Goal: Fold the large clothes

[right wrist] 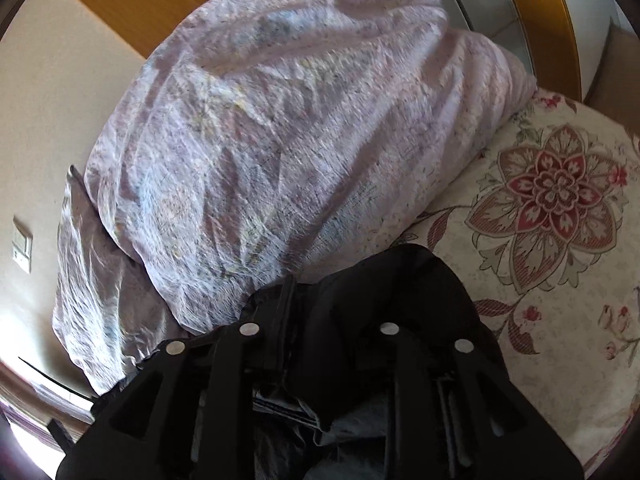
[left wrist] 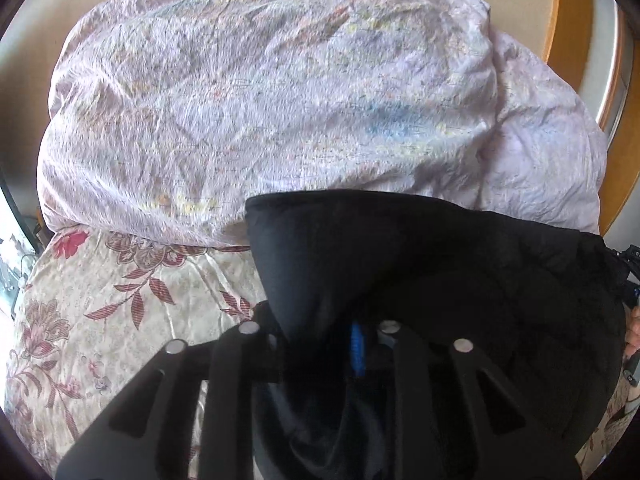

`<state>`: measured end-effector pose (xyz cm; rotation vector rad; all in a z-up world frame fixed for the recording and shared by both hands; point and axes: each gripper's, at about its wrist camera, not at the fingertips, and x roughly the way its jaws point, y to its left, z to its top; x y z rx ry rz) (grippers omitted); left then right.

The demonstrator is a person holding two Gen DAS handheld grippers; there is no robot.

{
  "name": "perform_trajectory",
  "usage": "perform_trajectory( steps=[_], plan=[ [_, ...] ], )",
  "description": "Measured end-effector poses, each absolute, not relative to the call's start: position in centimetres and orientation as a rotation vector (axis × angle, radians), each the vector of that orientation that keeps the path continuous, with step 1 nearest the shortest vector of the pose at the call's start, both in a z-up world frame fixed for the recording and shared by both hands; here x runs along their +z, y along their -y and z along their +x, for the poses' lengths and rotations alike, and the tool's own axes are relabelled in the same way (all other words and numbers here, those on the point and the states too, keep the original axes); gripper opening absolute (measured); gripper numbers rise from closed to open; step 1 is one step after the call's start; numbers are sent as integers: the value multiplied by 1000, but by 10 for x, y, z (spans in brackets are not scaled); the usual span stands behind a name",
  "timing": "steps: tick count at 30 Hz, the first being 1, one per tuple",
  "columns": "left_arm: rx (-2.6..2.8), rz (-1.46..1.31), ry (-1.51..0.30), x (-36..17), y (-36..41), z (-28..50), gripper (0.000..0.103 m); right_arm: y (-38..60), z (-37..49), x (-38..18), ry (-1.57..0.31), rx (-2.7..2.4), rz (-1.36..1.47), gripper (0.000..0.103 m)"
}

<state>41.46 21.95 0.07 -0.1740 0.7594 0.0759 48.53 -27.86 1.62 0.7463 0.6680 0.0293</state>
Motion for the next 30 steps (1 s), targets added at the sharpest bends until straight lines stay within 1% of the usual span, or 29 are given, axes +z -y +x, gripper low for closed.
perform_trajectory(
  steps=[1, 2, 3, 5, 8, 10, 13, 15, 20, 23, 25, 29, 30],
  plan=[
    [95, -185, -762, 0, -221, 416, 48, 281, 485, 18, -641, 27, 755, 57],
    [134, -194, -757, 0, -224, 417, 74, 283, 482, 23, -606, 8, 739, 64],
    [155, -205, -746, 2, -228, 416, 87, 284, 477, 30, -566, -7, 712, 70],
    [171, -269, -717, 9, -241, 410, 89, 282, 463, 43, -498, -27, 645, 73],
    [203, -342, -659, 25, -256, 394, 89, 263, 443, 58, -478, -1, 477, 73],
    [195, -350, -617, 39, -249, 379, 89, 238, 432, 59, -522, 66, 344, 73],
    [131, -307, -604, 49, -210, 358, 89, 201, 423, 50, -599, 132, 185, 72],
    [105, -273, -634, 47, -179, 353, 92, 182, 420, 43, -635, 156, 120, 72],
    [66, -185, -727, 18, -126, 372, 92, 156, 426, 26, -668, 123, 23, 72],
    [120, -125, -715, 7, -120, 385, 92, 153, 437, 18, -686, 71, -7, 72],
    [158, -94, -717, 1, -120, 393, 92, 153, 447, 7, -731, 50, -22, 72],
    [190, -100, -743, -17, -131, 408, 101, 150, 464, -14, -797, 37, -35, 76],
    [192, -95, -742, -20, -131, 411, 101, 149, 466, -17, -804, 35, -41, 77]
  ],
)
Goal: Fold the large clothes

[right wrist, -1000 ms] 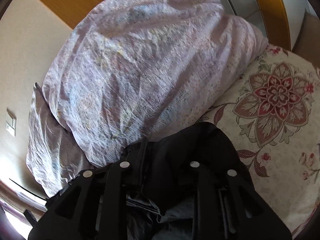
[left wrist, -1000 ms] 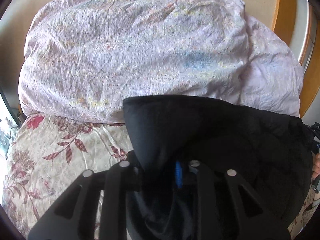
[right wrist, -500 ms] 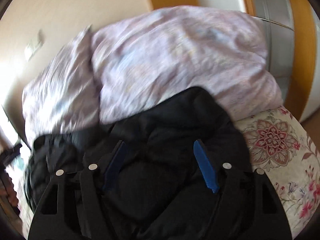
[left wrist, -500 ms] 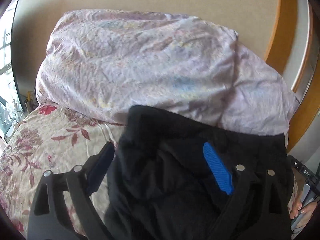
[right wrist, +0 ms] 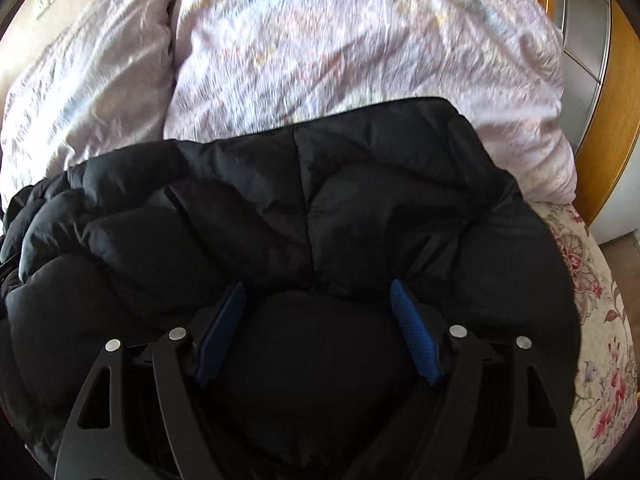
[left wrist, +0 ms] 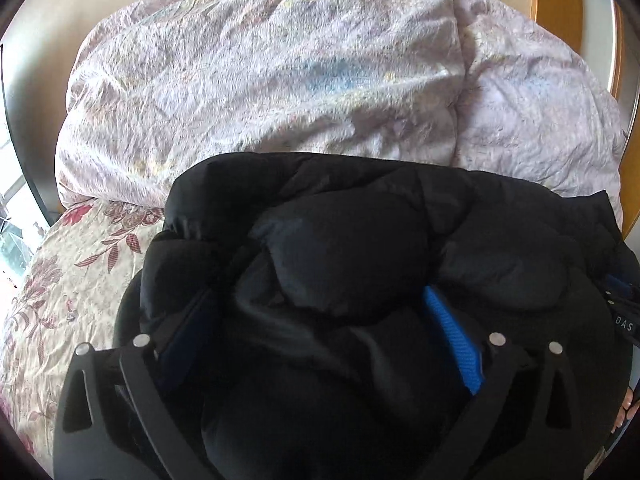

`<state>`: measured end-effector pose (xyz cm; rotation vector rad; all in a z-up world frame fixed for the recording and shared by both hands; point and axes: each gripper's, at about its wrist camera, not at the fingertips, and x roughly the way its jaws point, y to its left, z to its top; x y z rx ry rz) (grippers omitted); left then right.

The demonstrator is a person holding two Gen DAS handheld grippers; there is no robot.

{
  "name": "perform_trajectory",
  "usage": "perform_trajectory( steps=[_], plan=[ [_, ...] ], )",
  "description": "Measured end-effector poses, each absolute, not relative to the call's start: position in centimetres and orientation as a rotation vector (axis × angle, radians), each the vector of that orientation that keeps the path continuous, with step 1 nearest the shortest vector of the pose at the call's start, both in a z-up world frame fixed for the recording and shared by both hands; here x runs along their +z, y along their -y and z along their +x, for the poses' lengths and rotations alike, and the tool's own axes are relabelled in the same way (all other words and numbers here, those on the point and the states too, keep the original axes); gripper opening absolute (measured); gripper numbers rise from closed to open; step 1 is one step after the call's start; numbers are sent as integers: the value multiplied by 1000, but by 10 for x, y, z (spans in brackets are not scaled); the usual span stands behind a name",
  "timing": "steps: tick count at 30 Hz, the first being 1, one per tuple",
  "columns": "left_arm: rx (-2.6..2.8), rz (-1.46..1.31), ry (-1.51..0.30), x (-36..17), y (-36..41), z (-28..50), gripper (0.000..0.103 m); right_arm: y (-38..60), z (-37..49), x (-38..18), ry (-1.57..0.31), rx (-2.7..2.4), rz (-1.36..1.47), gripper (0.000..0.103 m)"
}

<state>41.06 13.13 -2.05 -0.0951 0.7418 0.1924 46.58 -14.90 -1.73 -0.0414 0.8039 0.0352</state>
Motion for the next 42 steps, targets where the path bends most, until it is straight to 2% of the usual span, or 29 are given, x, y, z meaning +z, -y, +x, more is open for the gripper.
perform_trajectory(
  steps=[18, 23, 27, 32, 35, 42],
  plan=[
    [158, -124, -762, -58, -136, 437, 101, 153, 485, -48, -825, 58, -43, 83],
    [179, -94, -789, -48, -136, 429, 101, 164, 465, -36, -808, 62, -16, 82],
    [195, -104, -732, -30, -147, 411, 101, 194, 447, -14, -723, 12, 46, 81],
    [214, -95, -747, -37, -151, 420, 101, 218, 471, -31, -797, -39, 75, 82],
    [213, -101, -743, -42, -154, 426, 101, 209, 476, -44, -807, -59, -10, 86],
    [177, -171, -751, -57, -165, 432, 101, 220, 485, -57, -848, -20, 17, 93]
  ],
)
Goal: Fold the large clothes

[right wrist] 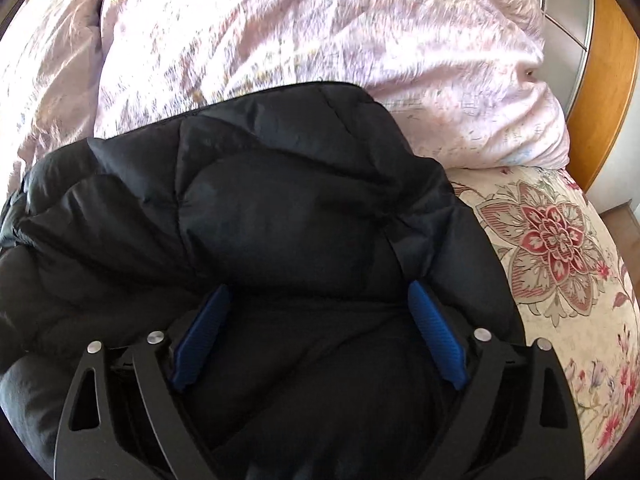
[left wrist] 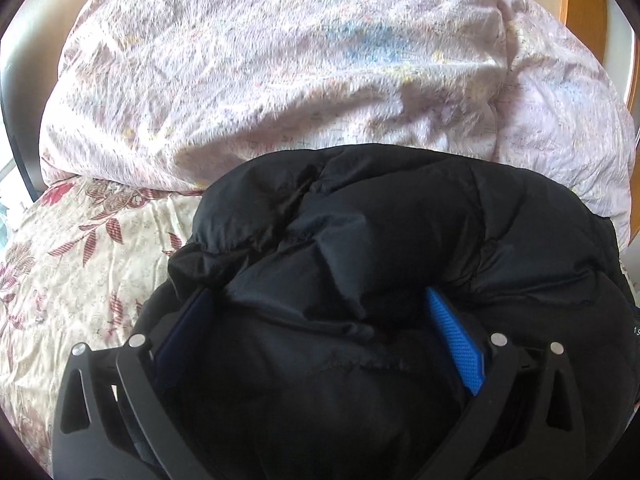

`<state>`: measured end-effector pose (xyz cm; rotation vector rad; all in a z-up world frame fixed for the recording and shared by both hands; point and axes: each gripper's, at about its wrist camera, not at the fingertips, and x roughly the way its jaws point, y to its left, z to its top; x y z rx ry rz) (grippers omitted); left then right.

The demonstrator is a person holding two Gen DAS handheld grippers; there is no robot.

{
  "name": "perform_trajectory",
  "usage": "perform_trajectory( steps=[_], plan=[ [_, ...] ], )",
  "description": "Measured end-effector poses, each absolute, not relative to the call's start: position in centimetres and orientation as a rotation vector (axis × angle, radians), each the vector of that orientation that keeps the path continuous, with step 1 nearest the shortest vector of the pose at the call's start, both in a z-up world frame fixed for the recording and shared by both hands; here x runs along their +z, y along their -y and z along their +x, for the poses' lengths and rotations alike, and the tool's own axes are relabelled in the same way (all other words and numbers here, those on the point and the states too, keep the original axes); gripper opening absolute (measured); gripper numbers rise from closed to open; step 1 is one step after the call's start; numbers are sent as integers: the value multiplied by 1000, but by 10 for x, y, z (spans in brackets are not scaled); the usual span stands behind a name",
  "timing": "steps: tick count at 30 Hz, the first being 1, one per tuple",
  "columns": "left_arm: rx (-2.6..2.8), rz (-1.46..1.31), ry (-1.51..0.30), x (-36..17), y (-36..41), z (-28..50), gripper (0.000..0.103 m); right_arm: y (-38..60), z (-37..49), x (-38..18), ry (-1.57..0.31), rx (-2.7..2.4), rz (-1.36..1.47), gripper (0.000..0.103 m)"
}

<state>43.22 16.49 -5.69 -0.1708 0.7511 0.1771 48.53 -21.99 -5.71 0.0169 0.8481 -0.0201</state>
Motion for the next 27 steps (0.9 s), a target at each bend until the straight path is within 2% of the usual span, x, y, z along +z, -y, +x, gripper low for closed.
perform_trajectory(
  steps=[9, 13, 19, 27],
  plan=[
    [198, -148, -769, -59, -160, 432, 101, 210, 484, -53, -864, -77, -18, 95],
    [171, -178, -788, -41, -161, 403, 101, 214, 453, -33, -880, -100, 37, 95],
    [7, -377, -740, -9, -182, 312, 101, 280, 370, -6, -856, -8, 497, 95],
    [49, -669, -744, -33, -210, 228, 99, 318, 307, -55, -971, 21, 947, 94]
  ],
)
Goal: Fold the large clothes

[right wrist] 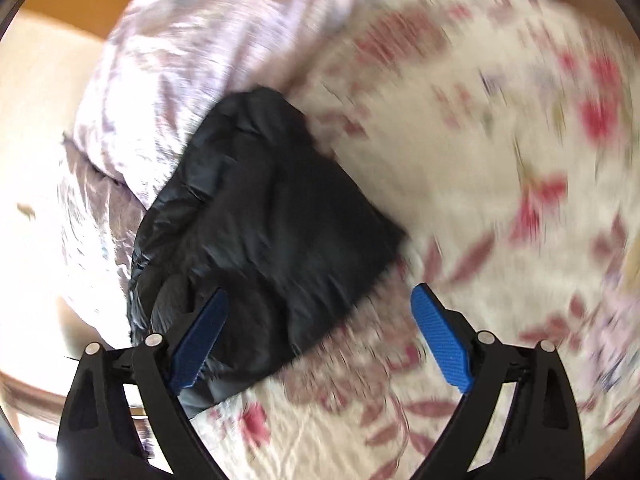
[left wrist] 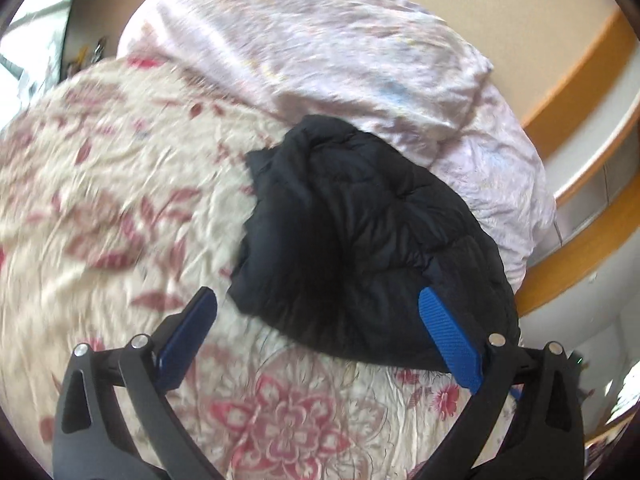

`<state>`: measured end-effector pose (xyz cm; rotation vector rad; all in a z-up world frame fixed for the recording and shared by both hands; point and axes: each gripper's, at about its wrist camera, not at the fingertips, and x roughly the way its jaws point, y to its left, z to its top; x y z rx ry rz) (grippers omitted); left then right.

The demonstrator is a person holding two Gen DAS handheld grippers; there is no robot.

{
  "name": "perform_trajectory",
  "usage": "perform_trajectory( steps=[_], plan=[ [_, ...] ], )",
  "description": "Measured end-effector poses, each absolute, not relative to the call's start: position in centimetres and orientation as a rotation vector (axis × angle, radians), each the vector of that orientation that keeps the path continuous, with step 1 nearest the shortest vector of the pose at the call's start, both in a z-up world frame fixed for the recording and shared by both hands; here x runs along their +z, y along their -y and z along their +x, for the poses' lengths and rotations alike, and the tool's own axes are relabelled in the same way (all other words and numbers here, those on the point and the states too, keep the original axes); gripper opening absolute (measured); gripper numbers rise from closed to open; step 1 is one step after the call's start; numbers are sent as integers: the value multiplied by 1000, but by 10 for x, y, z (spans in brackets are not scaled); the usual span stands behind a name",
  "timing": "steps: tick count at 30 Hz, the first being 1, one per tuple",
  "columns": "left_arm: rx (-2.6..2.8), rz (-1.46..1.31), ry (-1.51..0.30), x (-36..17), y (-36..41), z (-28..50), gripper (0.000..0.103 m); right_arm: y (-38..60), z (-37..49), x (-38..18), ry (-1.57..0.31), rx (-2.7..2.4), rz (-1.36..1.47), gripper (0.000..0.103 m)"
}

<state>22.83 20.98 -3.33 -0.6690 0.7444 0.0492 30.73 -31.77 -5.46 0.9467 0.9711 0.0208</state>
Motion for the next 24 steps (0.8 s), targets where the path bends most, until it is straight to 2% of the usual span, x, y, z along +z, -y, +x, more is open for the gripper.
perform_trajectory(
  steps=[4, 7, 10, 12, 13, 15, 20, 24],
  plan=[
    [52, -784, -803, -56, -213, 236, 97, 318, 314, -71, -946, 60, 1035, 93],
    [38, -912, -824, -74, -214, 238, 92, 317, 318, -72, -901, 62, 1062, 93],
    [35, -1012, -821, -88, -211, 246, 80, 320, 320, -74, -867, 66, 1080, 88],
    [27, -1076, -807, -95, -211, 252, 68, 322, 320, -78, -842, 78, 1097, 79],
    [32, -1103, -799, -98, -212, 255, 65, 323, 320, -79, -836, 72, 1098, 75],
    [48, -1155, -767, -105, -214, 256, 52, 324, 320, -82, -838, 64, 1083, 59],
    [33, -1242, -677, -113, -222, 250, 24, 323, 317, -84, -827, 88, 1064, 35],
    [31, -1201, -633, -101, -222, 247, 17, 315, 310, -70, -811, 121, 993, 21]
  ],
)
